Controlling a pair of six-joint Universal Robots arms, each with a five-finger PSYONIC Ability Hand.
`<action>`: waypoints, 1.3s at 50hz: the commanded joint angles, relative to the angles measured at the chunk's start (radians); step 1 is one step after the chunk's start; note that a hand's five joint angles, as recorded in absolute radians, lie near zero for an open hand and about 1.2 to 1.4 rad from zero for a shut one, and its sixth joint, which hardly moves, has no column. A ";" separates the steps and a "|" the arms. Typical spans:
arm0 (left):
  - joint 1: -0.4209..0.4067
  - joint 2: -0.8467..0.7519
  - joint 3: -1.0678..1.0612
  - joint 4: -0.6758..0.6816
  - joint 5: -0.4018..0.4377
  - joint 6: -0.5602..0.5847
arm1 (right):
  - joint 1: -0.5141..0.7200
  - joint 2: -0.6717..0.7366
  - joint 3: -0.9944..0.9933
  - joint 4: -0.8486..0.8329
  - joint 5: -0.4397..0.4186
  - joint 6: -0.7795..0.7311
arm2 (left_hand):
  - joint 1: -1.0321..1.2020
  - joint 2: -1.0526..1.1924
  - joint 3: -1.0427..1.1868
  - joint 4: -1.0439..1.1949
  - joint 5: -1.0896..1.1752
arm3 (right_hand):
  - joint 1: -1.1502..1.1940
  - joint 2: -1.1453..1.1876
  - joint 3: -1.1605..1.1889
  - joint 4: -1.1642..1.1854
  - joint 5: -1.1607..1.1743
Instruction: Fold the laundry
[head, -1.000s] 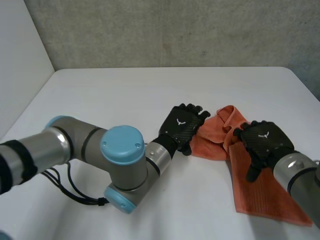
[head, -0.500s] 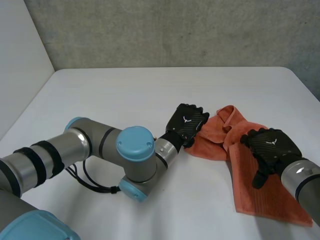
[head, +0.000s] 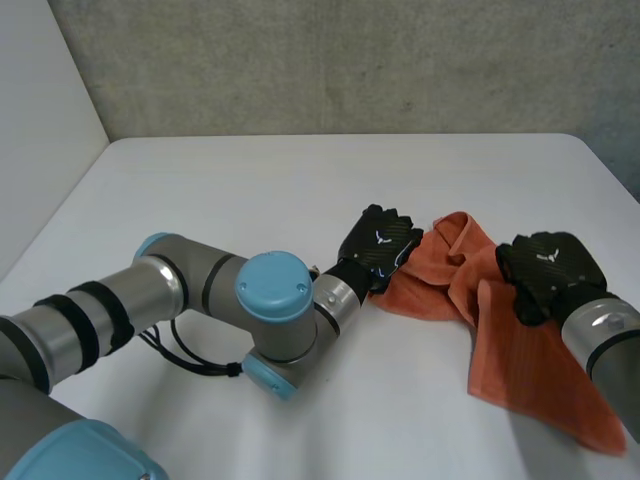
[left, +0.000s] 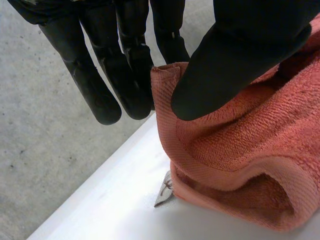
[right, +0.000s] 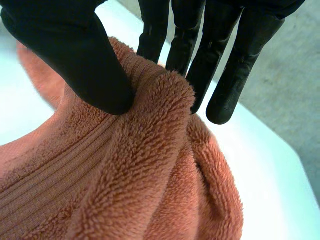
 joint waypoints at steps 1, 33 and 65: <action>0.018 0.219 -0.146 0.060 -0.014 0.001 | 0.006 -0.064 -0.092 -0.024 -0.041 0.020 | 0.220 0.184 0.184 0.183 0.203 | 0.450 0.230 0.229 0.209 0.268; 0.304 1.036 -0.841 0.055 -0.076 -0.046 | -0.201 0.437 -0.671 0.267 -0.020 0.511 | 0.220 0.184 0.184 0.183 0.203 | -0.772 -0.991 -0.993 -1.012 -0.954; 0.224 1.208 -0.617 0.009 -0.105 -0.143 | 0.081 -0.019 -0.231 0.251 -0.169 0.584 | 0.220 0.184 0.184 0.183 0.203 | -0.772 -0.991 -0.993 -1.012 -0.954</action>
